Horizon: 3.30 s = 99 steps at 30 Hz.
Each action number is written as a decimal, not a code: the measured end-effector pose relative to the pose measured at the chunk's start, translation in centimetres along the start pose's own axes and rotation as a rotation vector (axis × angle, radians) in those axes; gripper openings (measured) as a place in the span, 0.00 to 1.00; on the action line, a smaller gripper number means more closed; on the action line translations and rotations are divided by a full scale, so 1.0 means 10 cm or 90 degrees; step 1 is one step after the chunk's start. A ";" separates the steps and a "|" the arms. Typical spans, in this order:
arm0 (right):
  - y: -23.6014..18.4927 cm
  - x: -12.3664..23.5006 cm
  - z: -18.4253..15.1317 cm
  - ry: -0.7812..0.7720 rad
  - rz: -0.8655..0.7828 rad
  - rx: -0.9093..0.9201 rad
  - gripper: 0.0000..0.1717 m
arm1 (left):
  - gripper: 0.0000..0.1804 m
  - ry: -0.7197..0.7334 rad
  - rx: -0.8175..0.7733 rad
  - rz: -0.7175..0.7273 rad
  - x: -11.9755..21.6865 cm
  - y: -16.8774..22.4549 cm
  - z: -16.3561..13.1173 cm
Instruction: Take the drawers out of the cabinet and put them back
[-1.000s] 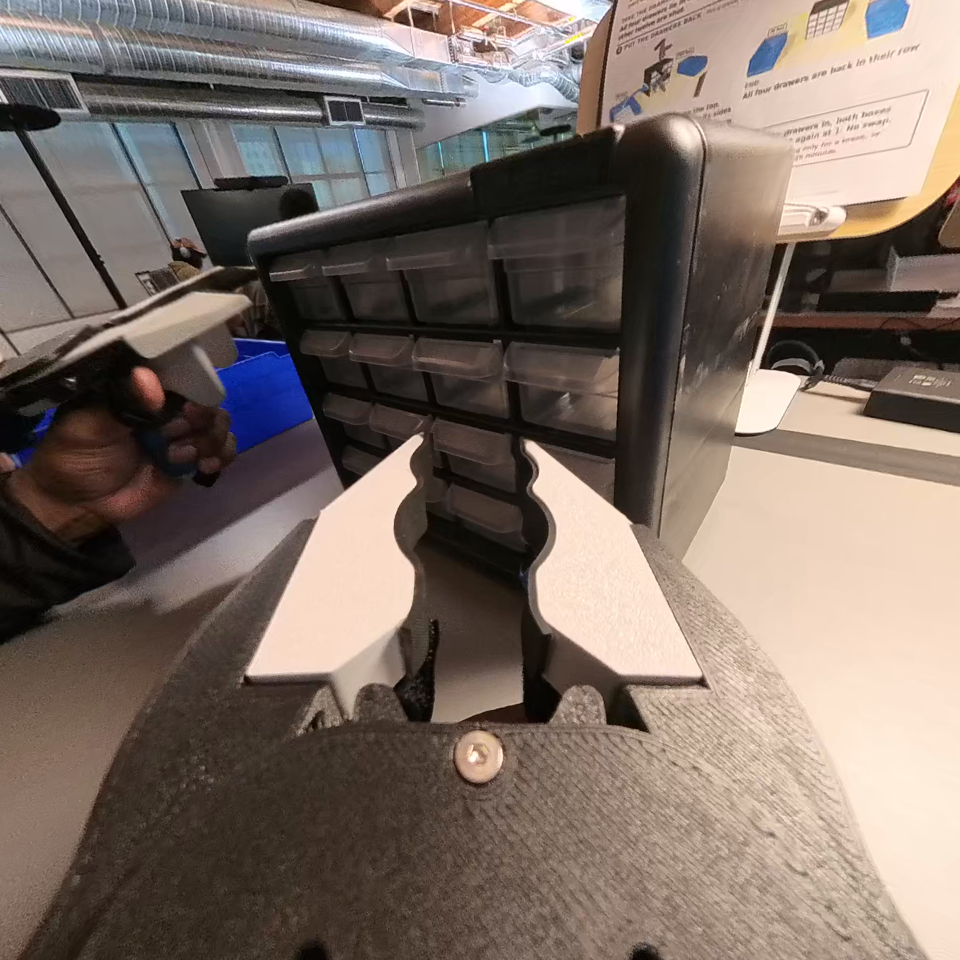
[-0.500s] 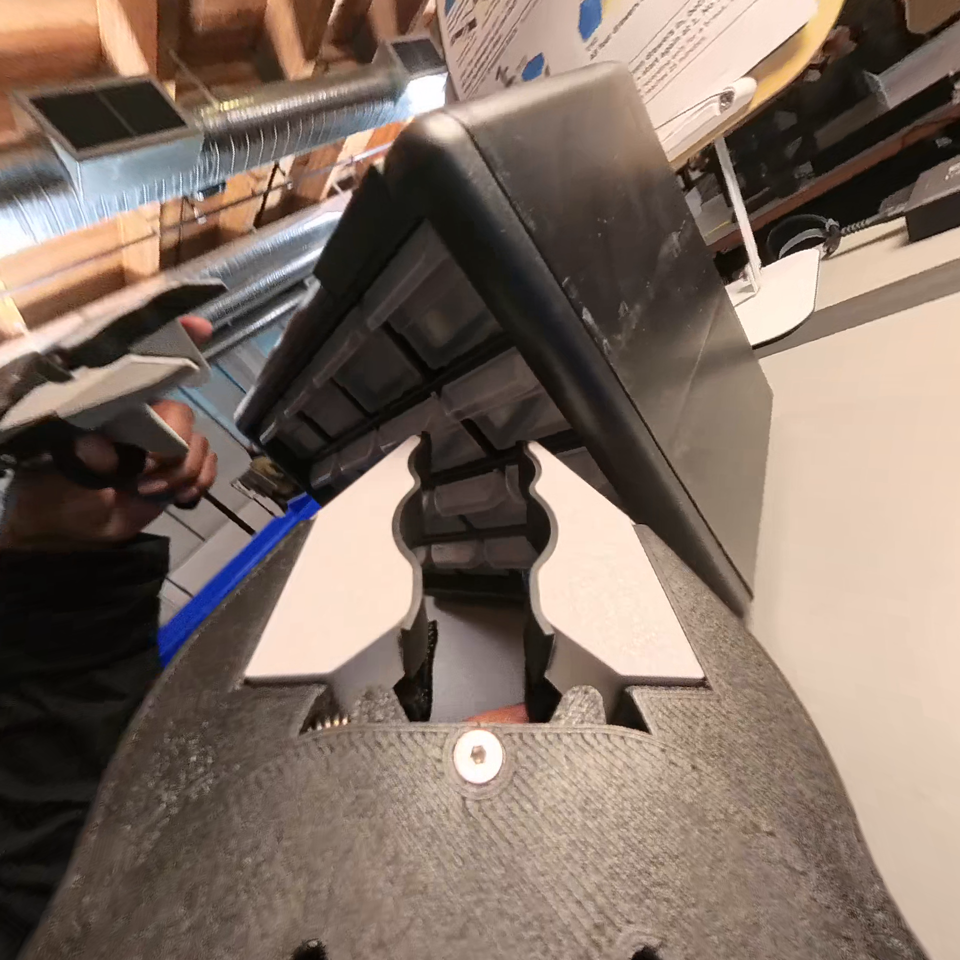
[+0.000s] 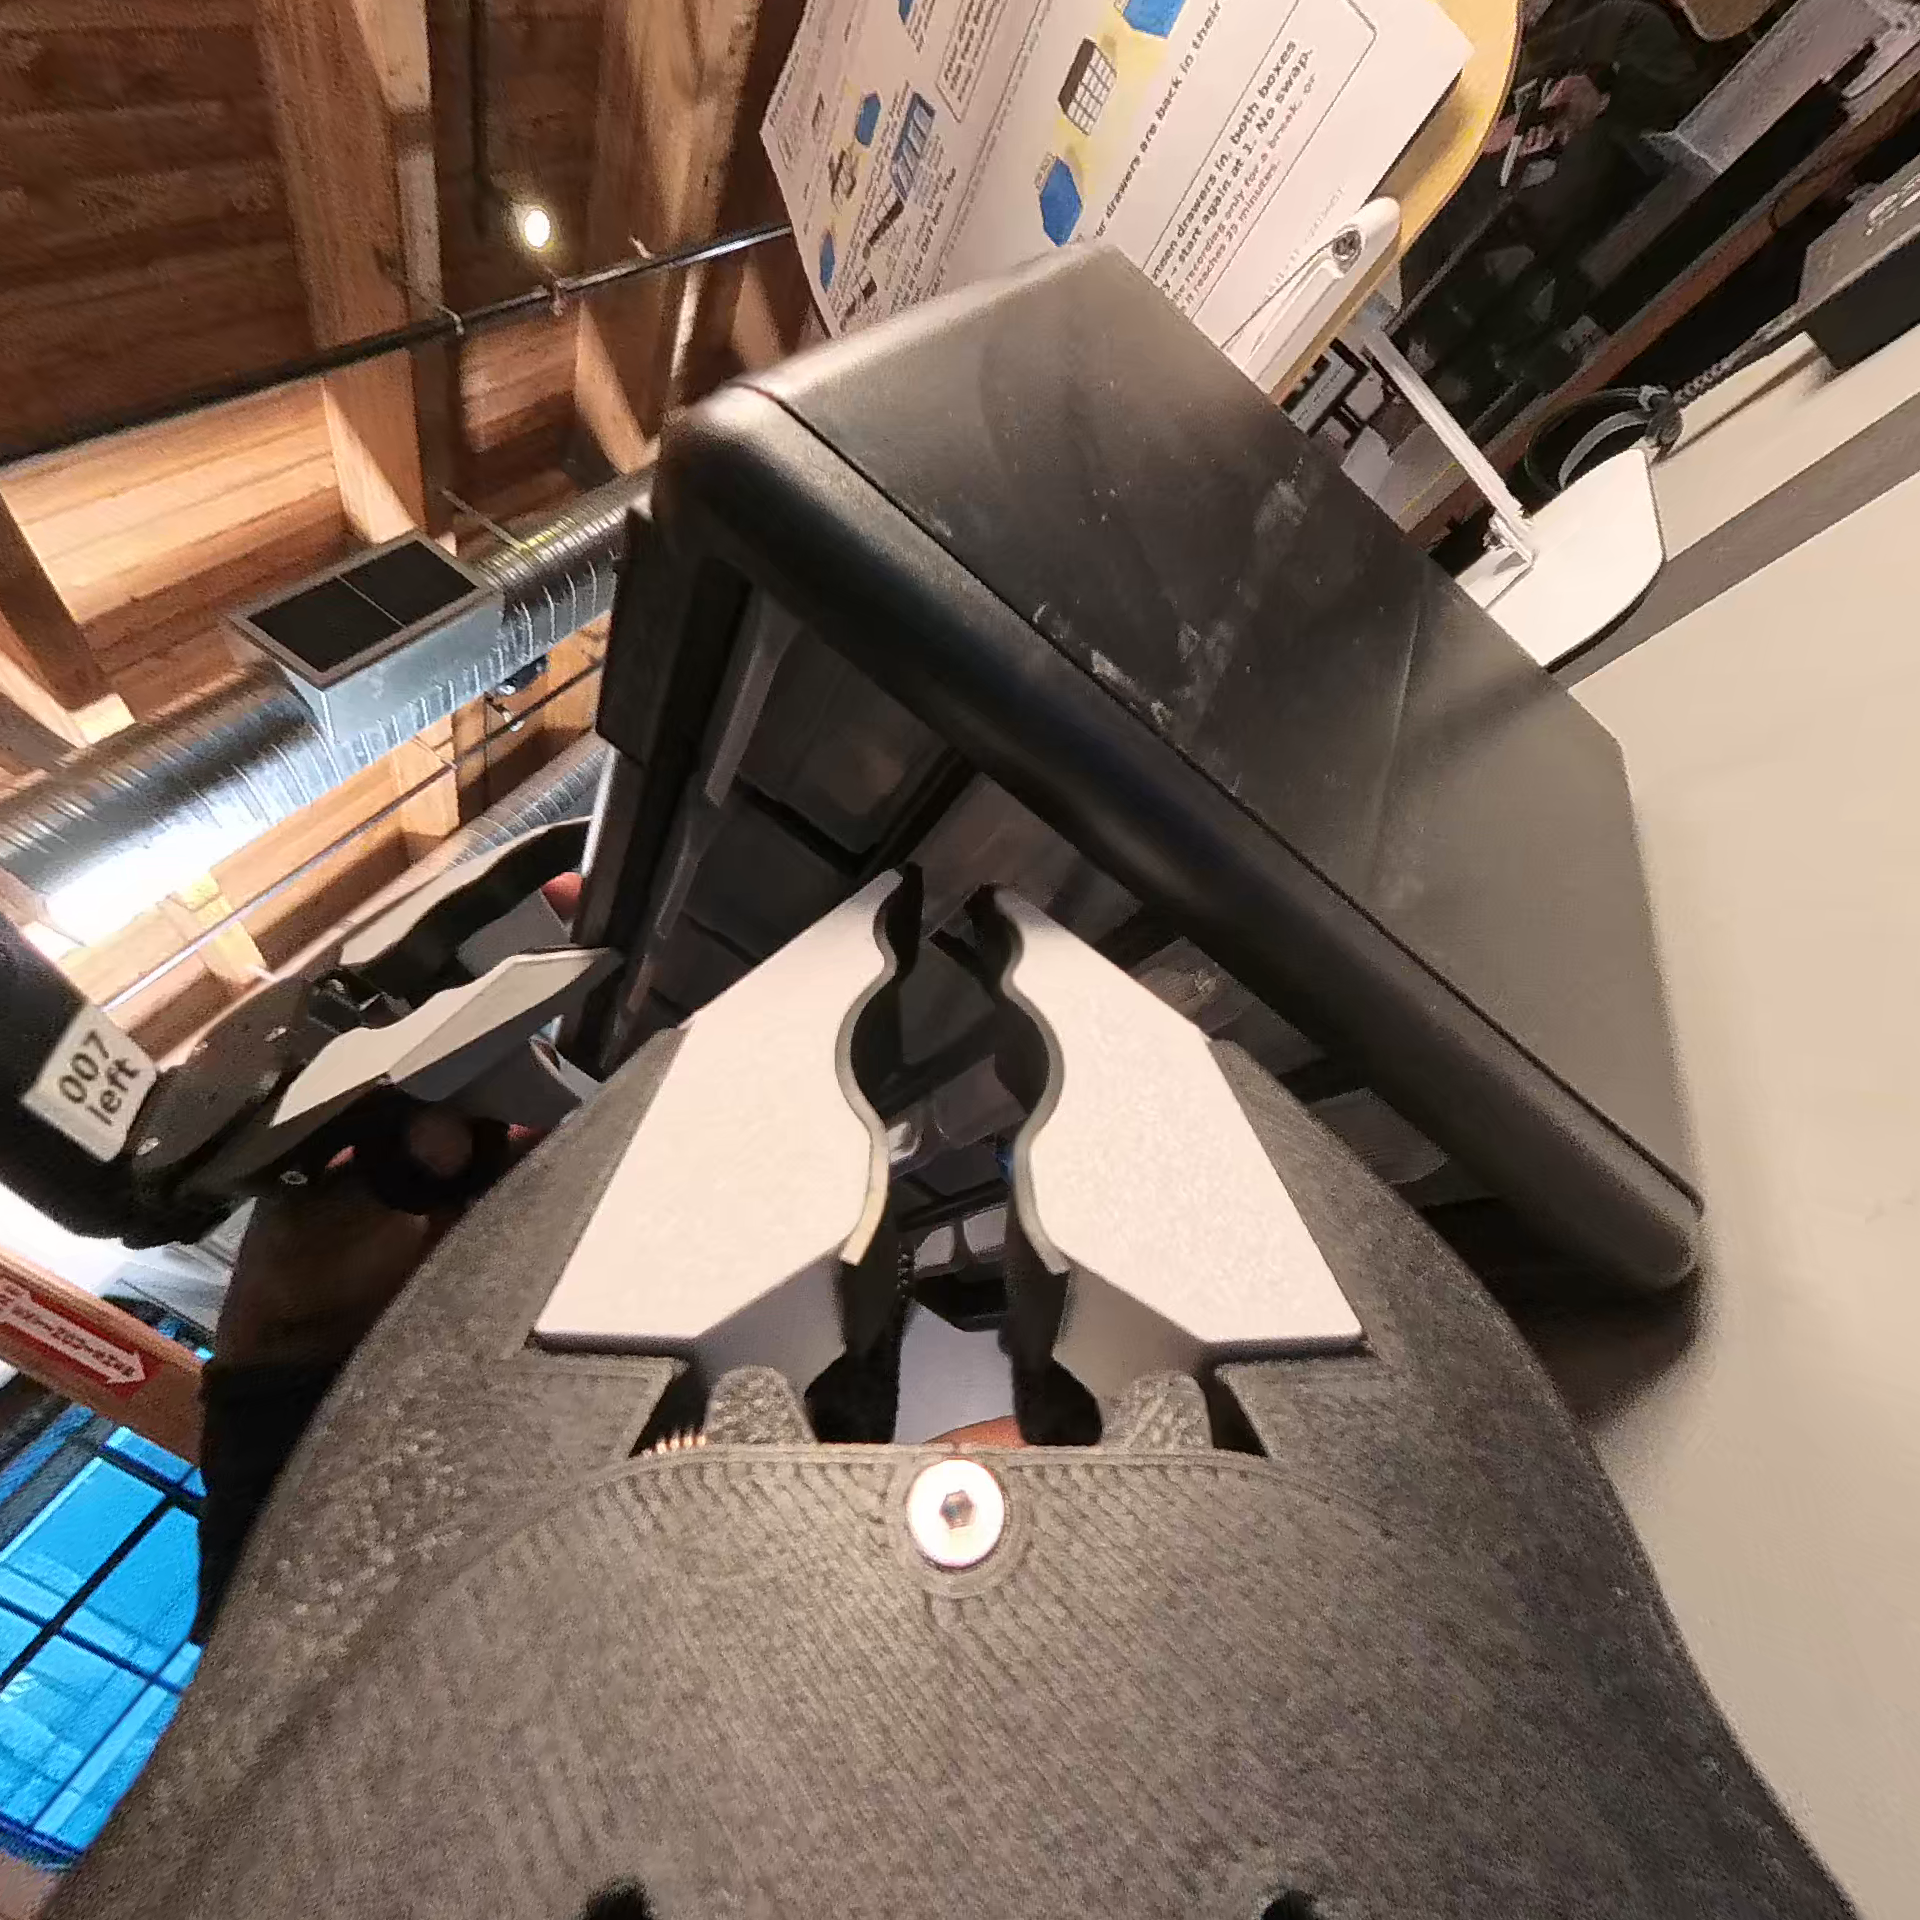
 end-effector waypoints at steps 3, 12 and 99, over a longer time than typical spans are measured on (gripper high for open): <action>-0.04 0.06 -0.03 0.007 0.015 -0.009 0.06 | 0.43 -0.002 -0.006 0.004 0.00 0.01 0.00; -0.42 0.66 -0.24 0.030 0.102 -0.054 0.04 | 0.42 -0.008 -0.022 0.007 0.00 0.01 -0.01; 1.77 1.01 2.37 -0.609 -0.548 0.351 0.11 | 0.42 0.002 -0.037 -0.004 -0.01 0.01 -0.02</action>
Point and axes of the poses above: each gripper's, where its closed fingertips meet, x back along the fingers, z out of its top, y = z × x across the jaws, the point moved 6 cm from there along x, back along the fingers, and after that the axes turned 10 degrees about z, right-handed, at the moved point
